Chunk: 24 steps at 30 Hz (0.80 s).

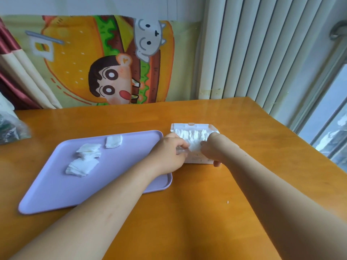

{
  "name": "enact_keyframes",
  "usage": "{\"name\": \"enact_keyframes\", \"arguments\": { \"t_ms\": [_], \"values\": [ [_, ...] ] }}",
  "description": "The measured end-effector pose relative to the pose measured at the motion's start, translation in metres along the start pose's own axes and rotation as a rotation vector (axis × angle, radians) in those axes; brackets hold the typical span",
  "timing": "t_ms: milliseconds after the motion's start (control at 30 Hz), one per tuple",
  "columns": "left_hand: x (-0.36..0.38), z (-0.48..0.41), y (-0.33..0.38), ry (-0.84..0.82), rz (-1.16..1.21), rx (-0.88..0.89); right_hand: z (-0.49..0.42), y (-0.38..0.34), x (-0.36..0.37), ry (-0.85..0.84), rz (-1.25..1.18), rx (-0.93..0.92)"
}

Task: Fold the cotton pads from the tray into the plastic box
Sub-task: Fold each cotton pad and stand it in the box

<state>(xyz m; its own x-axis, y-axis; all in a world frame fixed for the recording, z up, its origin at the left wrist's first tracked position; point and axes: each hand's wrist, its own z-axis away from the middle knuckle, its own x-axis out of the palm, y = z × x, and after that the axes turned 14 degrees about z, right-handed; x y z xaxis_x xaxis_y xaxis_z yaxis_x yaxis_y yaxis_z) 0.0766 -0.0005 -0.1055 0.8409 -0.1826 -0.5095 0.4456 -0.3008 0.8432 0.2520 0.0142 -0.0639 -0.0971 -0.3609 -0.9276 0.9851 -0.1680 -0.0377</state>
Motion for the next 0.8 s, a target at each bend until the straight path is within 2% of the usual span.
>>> {"name": "enact_keyframes", "arguments": {
  "t_ms": [67, 133, 200, 267, 333, 400, 500, 633, 733, 800],
  "values": [
    [-0.01, 0.011, 0.002, -0.032, 0.035, 0.019, 0.013, -0.001, -0.007, 0.067, 0.147, 0.017],
    [-0.022, 0.022, 0.001, -0.016, 0.031, 0.038, 0.03, -0.006, -0.015, 0.311, 0.254, 0.051],
    [-0.047, 0.039, -0.009, 0.08, -0.033, 0.046, 0.047, -0.03, -0.022, 0.549, 0.217, -0.035],
    [-0.077, 0.058, -0.021, 0.216, -0.162, 0.009, 0.06, -0.066, -0.019, 0.614, 0.096, -0.213],
    [-0.108, 0.075, -0.033, 0.294, -0.364, -0.135, 0.064, -0.102, -0.004, 0.565, -0.086, -0.421],
    [-0.136, 0.092, -0.046, 0.278, -0.491, -0.38, 0.058, -0.135, 0.018, 0.454, -0.242, -0.573],
    [-0.167, 0.108, -0.071, 0.198, -0.533, -0.581, 0.043, -0.173, 0.045, 0.289, -0.219, -0.672],
    [-0.181, 0.106, -0.1, 0.134, -0.409, -0.593, 0.008, -0.213, 0.059, 0.292, -0.124, -0.764],
    [-0.176, 0.1, -0.108, 0.152, -0.29, -0.367, -0.026, -0.231, 0.062, 0.259, -0.046, -0.809],
    [-0.173, 0.097, -0.113, 0.151, -0.292, -0.293, -0.048, -0.24, 0.066, 0.214, 0.039, -0.797]
  ]
}}
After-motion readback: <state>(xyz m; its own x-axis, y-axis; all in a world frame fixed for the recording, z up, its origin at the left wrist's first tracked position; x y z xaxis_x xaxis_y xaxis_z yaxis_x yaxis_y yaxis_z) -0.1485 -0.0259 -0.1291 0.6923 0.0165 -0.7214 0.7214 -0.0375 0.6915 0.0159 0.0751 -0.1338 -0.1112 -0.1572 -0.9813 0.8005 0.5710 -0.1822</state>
